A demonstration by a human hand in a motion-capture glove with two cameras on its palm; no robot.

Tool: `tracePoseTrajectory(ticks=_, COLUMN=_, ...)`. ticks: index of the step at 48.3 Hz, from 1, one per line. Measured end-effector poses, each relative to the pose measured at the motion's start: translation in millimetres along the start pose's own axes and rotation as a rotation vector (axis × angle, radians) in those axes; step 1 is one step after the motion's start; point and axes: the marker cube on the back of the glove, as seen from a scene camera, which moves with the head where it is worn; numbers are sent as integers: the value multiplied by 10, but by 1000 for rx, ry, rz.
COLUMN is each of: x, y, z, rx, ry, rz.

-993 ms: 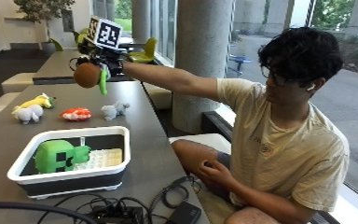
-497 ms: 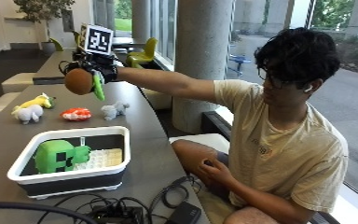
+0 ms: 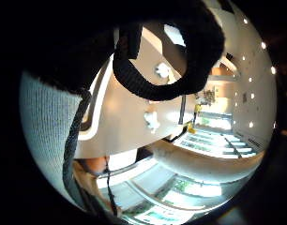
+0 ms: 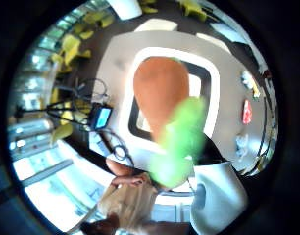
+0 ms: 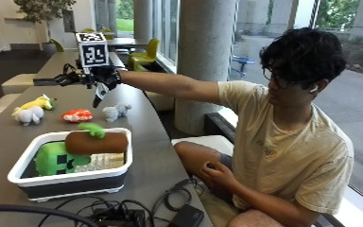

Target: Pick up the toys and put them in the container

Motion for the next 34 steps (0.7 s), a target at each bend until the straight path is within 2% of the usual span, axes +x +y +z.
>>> tracePoseTrajectory(ticks=11, x=189, y=159, z=-115, rx=87, ry=-47, rz=25)
tracePoseTrajectory(ticks=16, x=226, y=277, z=-78, rx=109, ry=-189, rz=105)
tracePoseTrajectory(ticks=21, x=513, y=405, z=-50, rx=122, ry=-72, rz=72)
tracePoseTrajectory(ticks=34, x=885, y=797, z=99, rx=127, ry=-123, rz=79)
